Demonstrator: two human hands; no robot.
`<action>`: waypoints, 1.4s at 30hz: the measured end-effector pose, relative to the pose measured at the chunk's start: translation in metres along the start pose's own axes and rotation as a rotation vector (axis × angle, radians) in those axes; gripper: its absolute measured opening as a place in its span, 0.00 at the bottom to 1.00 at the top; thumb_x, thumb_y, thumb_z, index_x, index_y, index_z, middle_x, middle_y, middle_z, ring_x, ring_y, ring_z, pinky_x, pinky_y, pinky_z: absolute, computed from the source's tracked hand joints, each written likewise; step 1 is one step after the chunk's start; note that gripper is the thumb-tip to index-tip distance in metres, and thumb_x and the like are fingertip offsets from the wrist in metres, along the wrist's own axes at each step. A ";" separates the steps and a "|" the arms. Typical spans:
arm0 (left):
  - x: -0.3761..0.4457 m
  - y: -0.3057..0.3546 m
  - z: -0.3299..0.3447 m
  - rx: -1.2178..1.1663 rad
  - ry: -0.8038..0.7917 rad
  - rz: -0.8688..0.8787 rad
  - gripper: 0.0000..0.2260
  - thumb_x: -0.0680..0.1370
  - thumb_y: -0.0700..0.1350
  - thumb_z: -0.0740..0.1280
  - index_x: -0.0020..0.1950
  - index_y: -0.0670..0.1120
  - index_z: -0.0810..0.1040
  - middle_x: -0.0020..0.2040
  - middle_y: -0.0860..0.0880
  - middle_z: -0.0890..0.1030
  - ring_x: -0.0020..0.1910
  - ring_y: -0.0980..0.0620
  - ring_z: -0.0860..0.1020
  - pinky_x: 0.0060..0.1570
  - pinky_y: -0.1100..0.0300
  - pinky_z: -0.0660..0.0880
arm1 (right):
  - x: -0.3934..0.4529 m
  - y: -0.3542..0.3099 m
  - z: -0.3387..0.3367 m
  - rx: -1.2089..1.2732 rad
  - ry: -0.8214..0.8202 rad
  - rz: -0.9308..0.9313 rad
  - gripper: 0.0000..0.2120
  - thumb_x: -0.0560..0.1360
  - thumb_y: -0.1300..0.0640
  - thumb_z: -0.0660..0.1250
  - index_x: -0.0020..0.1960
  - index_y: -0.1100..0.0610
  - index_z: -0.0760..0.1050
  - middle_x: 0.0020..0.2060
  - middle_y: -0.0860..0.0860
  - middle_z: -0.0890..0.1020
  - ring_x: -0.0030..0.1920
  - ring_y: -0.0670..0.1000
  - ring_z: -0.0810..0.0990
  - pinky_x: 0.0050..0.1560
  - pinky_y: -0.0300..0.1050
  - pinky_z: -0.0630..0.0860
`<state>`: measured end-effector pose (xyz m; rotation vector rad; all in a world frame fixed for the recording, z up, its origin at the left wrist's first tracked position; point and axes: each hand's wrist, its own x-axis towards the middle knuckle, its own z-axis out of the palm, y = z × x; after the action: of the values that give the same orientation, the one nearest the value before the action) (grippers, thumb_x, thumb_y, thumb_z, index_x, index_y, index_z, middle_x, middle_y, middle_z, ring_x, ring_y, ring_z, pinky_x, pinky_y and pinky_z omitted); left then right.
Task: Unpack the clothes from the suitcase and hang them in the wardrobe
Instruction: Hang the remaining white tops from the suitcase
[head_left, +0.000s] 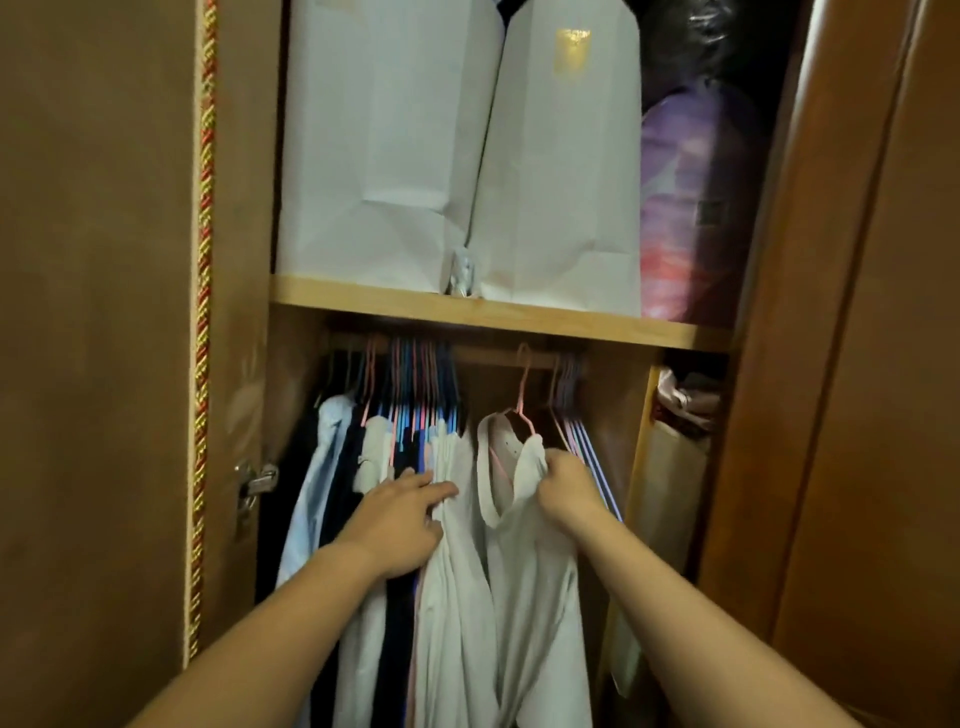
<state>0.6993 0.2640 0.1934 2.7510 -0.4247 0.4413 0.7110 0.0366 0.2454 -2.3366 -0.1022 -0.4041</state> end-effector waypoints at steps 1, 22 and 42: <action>0.000 0.000 -0.002 -0.018 -0.009 -0.009 0.24 0.80 0.48 0.60 0.76 0.64 0.65 0.81 0.51 0.60 0.81 0.47 0.55 0.77 0.52 0.57 | 0.012 -0.004 0.001 0.005 0.008 0.007 0.13 0.76 0.67 0.59 0.56 0.60 0.78 0.52 0.58 0.82 0.54 0.60 0.80 0.50 0.49 0.77; -0.008 0.011 -0.014 -0.125 -0.017 -0.041 0.25 0.80 0.46 0.61 0.75 0.66 0.66 0.81 0.54 0.58 0.81 0.52 0.51 0.79 0.54 0.50 | 0.071 -0.022 0.019 -0.101 -0.117 0.052 0.19 0.80 0.62 0.58 0.70 0.64 0.71 0.67 0.62 0.75 0.66 0.63 0.74 0.65 0.51 0.72; -0.012 0.000 -0.011 -0.269 0.024 -0.146 0.35 0.77 0.37 0.58 0.79 0.65 0.58 0.82 0.50 0.57 0.81 0.49 0.54 0.79 0.51 0.55 | 0.012 0.008 0.043 0.152 -0.626 -0.316 0.35 0.78 0.55 0.66 0.80 0.43 0.54 0.75 0.42 0.64 0.74 0.44 0.63 0.71 0.42 0.62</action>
<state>0.6855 0.2710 0.1993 2.4926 -0.2540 0.3525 0.7354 0.0597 0.2153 -2.2163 -0.7781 0.1958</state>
